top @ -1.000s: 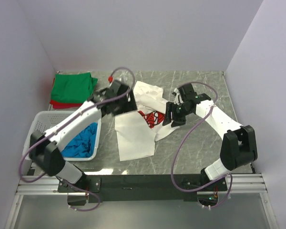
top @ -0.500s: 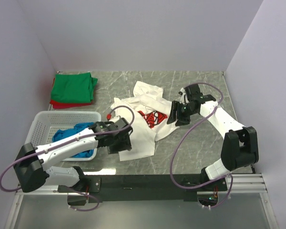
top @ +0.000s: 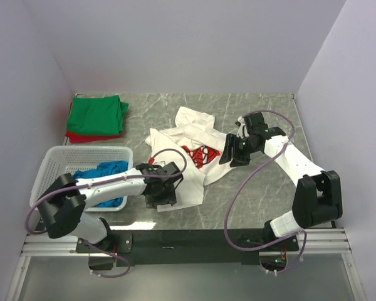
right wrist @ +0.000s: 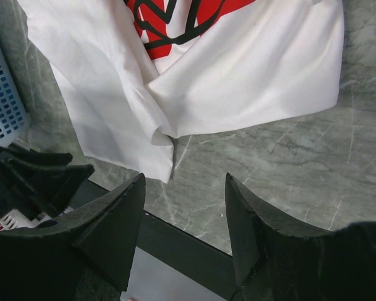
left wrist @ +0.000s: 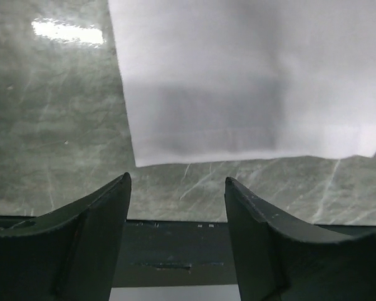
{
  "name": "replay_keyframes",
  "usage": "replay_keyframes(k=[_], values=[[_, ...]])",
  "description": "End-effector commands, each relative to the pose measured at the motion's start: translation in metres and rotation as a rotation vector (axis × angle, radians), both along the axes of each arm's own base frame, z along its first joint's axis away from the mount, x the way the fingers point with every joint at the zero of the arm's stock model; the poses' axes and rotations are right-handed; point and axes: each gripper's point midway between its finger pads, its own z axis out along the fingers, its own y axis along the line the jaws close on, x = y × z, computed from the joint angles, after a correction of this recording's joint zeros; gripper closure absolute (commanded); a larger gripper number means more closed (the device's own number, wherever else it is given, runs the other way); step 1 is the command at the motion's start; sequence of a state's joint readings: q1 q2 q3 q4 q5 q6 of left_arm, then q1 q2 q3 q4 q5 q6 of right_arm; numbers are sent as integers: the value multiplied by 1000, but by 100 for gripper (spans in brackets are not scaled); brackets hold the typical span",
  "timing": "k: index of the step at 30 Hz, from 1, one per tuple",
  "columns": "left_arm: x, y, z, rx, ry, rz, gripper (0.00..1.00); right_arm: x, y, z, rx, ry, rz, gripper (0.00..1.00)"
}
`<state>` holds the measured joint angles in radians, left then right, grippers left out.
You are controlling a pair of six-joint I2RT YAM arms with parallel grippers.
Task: Fold and stack the t-shirts
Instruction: Flatten the tshirt out
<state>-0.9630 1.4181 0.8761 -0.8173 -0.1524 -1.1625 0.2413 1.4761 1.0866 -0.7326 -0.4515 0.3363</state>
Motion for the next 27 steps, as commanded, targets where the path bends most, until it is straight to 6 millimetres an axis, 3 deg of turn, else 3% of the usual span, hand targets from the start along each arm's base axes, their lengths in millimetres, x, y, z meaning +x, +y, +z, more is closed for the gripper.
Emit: replay_keyframes(k=[1, 11, 14, 19, 27], values=[[3, -10, -9, -2, -6, -41, 35, 2, 1, 16, 29, -66, -6, 39], [5, -2, -30, 100, 6, -51, 39, 0, 2, 20, 40, -74, 1, 39], [6, 3, -27, 133, -15, -46, 40, 0, 2, 20, 40, -75, 1, 39], [6, 3, -25, 135, -25, -38, 40, -1, 3, 18, 44, -66, 3, 40], [-3, 3, -44, 123, 16, -40, 40, 1, 2, 21, 39, -73, 4, 40]])
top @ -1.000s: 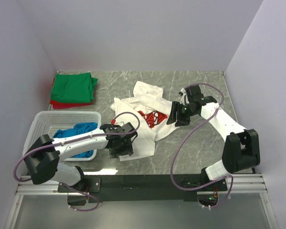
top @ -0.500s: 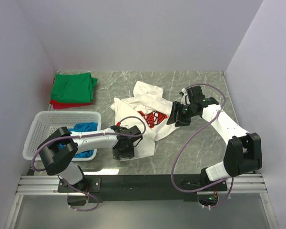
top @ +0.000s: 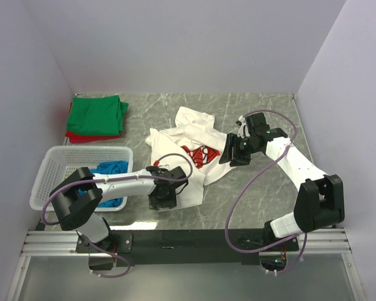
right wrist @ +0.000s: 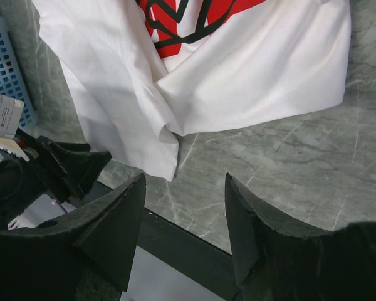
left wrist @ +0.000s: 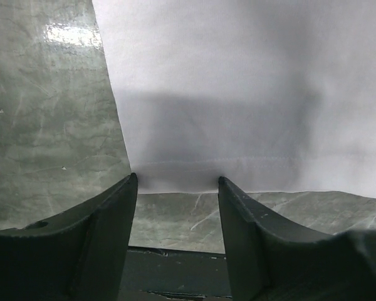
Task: Fold and stack the t-shirts
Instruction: Flatten the tshirt out
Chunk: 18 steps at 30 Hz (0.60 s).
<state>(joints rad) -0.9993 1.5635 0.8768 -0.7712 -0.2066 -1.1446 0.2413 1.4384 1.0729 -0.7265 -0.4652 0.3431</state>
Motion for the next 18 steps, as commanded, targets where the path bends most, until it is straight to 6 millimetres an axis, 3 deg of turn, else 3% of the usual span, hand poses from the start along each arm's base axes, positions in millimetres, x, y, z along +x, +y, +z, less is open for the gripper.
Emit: replay_keyframes(k=[1, 6, 12, 13, 14, 17, 18], values=[[-3, 0, -13, 1, 6, 1, 43, 4, 1, 14, 16, -52, 4, 40], [-4, -2, -16, 0, 15, -15, 55, 4, -2, 12, 3, -54, -3, 40], [7, -6, 3, -32, -15, 9, 87, 6, -9, 9, -25, -56, -11, 40], [10, -7, 9, -48, -19, 13, 94, 6, -11, 9, -28, -55, -15, 40], [20, -15, 28, -99, -58, 24, 97, 8, -16, 8, -33, -50, -23, 40], [47, -11, 75, -176, -150, 90, 100, 13, -28, 6, -50, -49, -45, 40], [59, 1, 86, -181, -168, 129, 99, 17, -36, 5, -63, -50, -67, 40]])
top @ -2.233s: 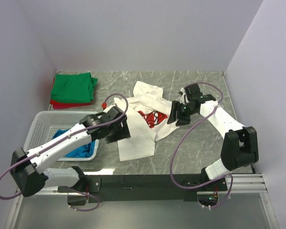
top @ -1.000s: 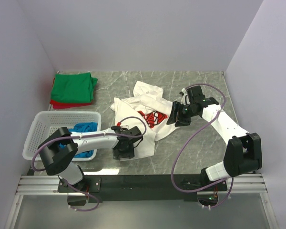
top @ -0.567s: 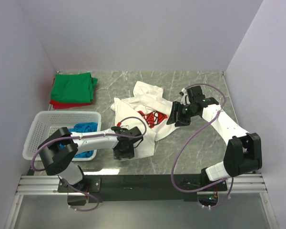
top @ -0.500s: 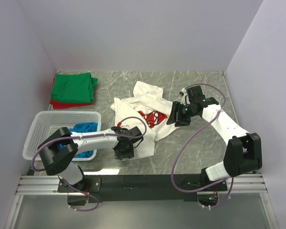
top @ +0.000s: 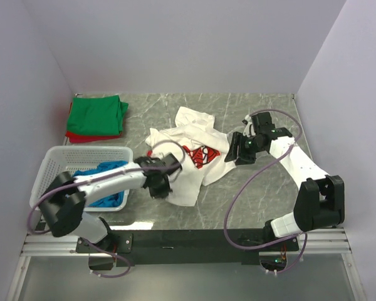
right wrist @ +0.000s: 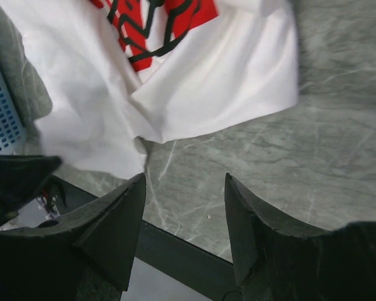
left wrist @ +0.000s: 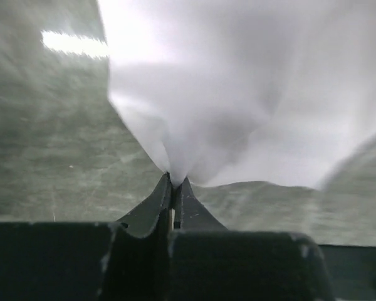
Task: Fold and stack the t-shirts
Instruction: Flatten the tshirt out
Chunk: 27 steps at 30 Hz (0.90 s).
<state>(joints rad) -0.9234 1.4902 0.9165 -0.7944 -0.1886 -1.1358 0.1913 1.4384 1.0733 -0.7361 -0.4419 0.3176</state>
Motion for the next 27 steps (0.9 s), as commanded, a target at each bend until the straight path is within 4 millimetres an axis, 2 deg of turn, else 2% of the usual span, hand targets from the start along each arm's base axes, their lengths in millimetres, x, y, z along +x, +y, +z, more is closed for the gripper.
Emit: replay_keyframes(k=[1, 2, 3, 4, 5, 6, 7, 9, 10, 11, 13, 14, 16, 17, 19, 20, 23, 27], values=[[45, 8, 71, -114, -153, 89, 99, 12, -21, 7, -40, -45, -32, 40], [56, 11, 97, -167, -208, 112, 99, 12, -26, 4, -51, -37, -35, 40], [68, 28, 109, -164, -231, 157, 99, 14, -31, 2, -64, -36, -48, 40], [74, 36, 127, -191, -276, 182, 99, 16, -33, 1, -69, -34, -50, 40], [89, 46, 150, -212, -333, 228, 100, 16, -34, -3, -75, -28, -47, 40], [94, 52, 163, -223, -366, 232, 99, 17, -35, -6, -79, -24, -50, 40], [101, 54, 188, -258, -420, 241, 99, 17, -34, -10, -75, -17, -52, 40], [111, 64, 209, -275, -466, 253, 99, 17, -33, -16, -67, -8, -54, 40], [112, 69, 213, -261, -464, 256, 100, 15, -30, -21, -56, 10, -56, 40], [117, 71, 232, -273, -500, 263, 99, 16, -29, -25, -49, 16, -57, 40], [124, 83, 247, -250, -531, 287, 100, 15, -25, -32, -45, 33, -49, 41], [129, 93, 267, -259, -574, 317, 99, 14, -23, -34, -44, 38, -42, 41], [134, 105, 289, -266, -629, 339, 99, 12, -20, -38, -47, 46, -32, 41], [139, 116, 312, -283, -682, 369, 100, 11, -16, -40, -47, 47, -22, 41], [144, 121, 327, -292, -709, 365, 99, 11, -11, -42, -33, 59, -21, 41], [146, 126, 343, -305, -740, 372, 99, 11, -6, -45, -29, 64, -11, 41], [150, 127, 350, -305, -736, 351, 99, 12, 4, -50, -28, 73, 5, 42], [157, 130, 344, -318, -723, 350, 99, 6, 31, -56, -66, 71, 94, 42]])
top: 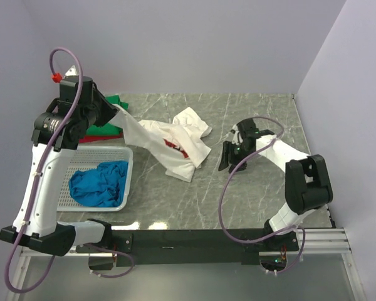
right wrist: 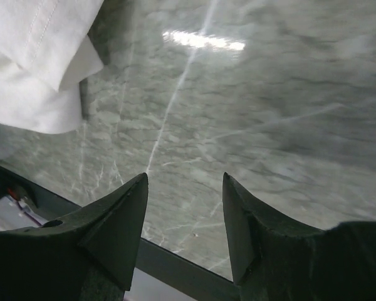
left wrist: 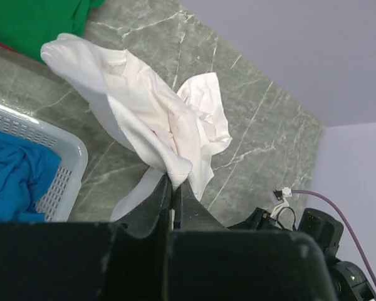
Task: Fold and stack the t-shirts
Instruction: Flatten the tshirt out
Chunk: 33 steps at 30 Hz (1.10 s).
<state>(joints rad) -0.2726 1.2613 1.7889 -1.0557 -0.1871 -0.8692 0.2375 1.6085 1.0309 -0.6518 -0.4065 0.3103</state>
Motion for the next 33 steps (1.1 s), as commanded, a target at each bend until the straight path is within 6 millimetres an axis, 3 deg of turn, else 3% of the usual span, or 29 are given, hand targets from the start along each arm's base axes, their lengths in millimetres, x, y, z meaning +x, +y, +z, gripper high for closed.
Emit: replay_keyframes(k=[1, 8, 15, 17, 22, 27, 30, 33], values=[[5, -3, -3, 3, 4, -50, 99, 7, 29, 4, 1, -42, 65, 42], [8, 2, -11, 7, 19, -54, 99, 0, 90, 7, 110, -62, 168, 42], [17, 1, -15, 17, 39, -81, 99, 17, 138, 13, 180, -107, 166, 42], [18, 2, -15, 20, 39, -85, 100, 18, 149, 3, 171, -86, 155, 42], [22, 1, -19, 32, 54, -109, 99, 20, 155, -25, 47, -43, 134, 43], [25, 10, -18, 51, 51, -105, 99, 13, 151, -39, -15, -16, 129, 43], [28, 16, -15, 51, 38, -91, 99, 10, 148, -47, -40, -3, 136, 56], [29, 16, -12, 39, 24, -101, 99, 7, 145, -55, -57, 16, 149, 93]])
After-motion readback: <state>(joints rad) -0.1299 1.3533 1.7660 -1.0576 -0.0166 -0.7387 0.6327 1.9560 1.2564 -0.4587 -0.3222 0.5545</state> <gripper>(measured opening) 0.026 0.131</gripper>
